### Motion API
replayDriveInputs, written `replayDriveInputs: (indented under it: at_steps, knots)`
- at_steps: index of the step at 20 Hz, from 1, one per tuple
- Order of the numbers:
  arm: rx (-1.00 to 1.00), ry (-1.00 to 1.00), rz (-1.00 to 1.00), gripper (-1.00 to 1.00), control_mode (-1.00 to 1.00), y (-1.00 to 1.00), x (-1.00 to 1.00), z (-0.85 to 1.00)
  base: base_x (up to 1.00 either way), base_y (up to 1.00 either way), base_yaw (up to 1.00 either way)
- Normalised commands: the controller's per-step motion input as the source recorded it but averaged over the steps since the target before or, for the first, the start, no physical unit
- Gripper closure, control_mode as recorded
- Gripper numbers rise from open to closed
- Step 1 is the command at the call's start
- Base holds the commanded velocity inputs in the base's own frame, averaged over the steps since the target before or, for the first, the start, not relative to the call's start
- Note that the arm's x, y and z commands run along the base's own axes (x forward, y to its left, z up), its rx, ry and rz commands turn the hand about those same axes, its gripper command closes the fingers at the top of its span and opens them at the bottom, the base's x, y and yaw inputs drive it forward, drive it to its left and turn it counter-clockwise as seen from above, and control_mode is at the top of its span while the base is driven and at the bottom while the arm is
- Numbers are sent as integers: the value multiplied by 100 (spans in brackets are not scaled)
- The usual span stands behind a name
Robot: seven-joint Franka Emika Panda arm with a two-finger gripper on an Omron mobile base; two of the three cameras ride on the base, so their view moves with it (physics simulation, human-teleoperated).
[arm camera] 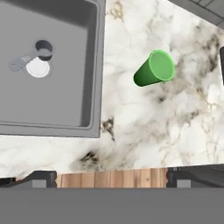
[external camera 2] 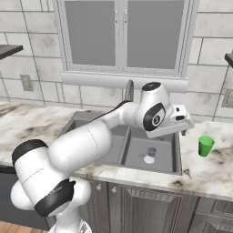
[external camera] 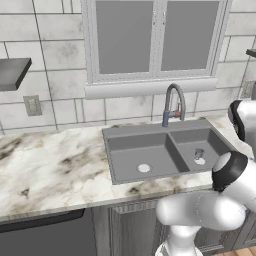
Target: Move any existing items from the left basin to the right basin for drying. Then move the cup from the counter to the left basin of the sink for washing.
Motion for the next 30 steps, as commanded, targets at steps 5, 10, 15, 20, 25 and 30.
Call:
replayDriveInputs:
  at_steps: [5, 10, 15, 20, 25, 30]
  knots:
    - [0, 8, -4, -100, -100, -12, 12, -8, 0, 0, 0]
    - [0, 5, 0, -100, -100, -28, 0, -8, 0, 0, 0]
    - [0, 2, 0, -100, -100, -28, 8, -11, 0, 0, 0]
    - [0, 2, 0, -100, -100, -16, 26, -20, 0, 0, 0]
    - [0, 0, 0, -100, -100, -25, 20, -16, 0, 0, 0]
    - [0, 0, 0, -100, -100, -23, 16, -13, 0, 0, 0]
